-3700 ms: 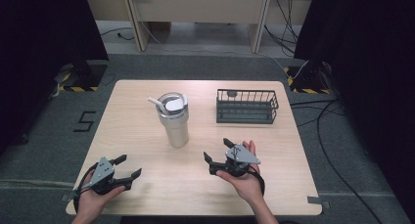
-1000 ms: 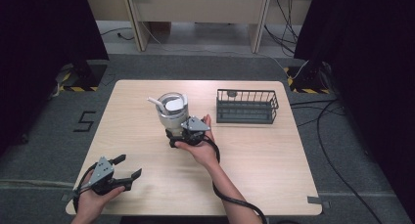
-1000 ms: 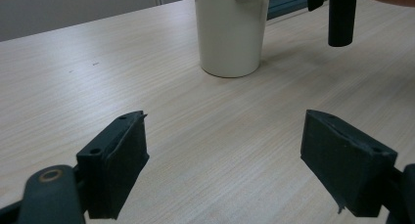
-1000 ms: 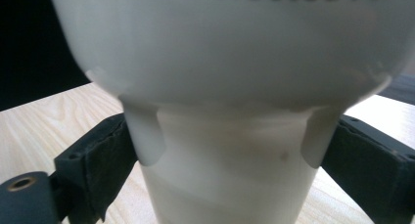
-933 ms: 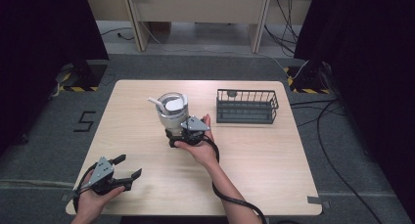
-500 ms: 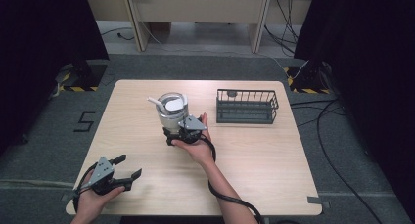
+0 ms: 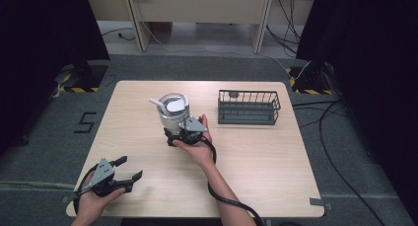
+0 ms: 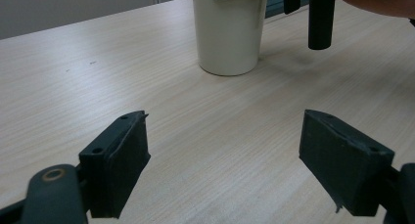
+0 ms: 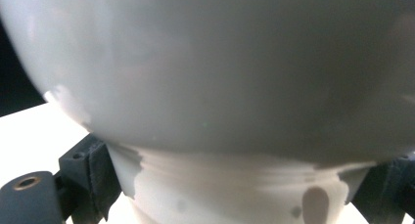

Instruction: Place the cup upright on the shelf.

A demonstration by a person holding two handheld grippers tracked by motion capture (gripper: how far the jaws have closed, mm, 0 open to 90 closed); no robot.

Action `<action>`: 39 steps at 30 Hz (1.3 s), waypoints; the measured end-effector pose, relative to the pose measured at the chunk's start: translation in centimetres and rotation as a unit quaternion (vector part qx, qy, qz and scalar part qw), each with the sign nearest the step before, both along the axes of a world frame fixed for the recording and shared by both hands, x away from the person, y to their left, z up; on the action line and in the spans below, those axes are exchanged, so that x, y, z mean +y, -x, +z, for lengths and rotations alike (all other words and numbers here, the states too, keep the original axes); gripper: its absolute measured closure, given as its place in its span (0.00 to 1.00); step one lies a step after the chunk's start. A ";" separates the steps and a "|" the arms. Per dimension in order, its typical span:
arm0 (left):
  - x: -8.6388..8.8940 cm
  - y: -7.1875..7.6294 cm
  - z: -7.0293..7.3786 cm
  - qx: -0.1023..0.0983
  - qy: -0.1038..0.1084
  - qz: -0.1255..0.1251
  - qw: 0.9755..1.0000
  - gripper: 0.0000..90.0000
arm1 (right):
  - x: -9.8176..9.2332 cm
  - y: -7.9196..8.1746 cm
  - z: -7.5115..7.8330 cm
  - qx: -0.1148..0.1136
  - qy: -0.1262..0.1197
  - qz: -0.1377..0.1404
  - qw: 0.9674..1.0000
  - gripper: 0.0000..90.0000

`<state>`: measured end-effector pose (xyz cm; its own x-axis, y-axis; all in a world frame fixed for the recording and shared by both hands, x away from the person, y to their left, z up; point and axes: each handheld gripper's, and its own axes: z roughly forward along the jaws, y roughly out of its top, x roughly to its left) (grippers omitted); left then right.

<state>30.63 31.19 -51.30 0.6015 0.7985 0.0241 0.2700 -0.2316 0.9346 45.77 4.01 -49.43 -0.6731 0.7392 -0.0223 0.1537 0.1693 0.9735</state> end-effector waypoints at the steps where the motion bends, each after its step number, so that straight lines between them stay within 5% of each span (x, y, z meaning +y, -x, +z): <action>1: 0.0 0.0 0.0 0.000 0.000 0.000 1.000 0.20 | 0.0 0.0 0.0 0.001 0.000 0.000 1.000 0.12; 11: 0.0 0.0 0.0 0.001 0.002 -0.001 1.000 0.20 | -0.2 -0.1 0.3 0.001 0.001 -0.015 1.000 0.12; 39: -0.4 0.0 0.0 0.003 0.008 -0.008 1.000 0.22 | -4.4 -0.1 4.5 -0.009 -0.014 -0.052 0.999 0.12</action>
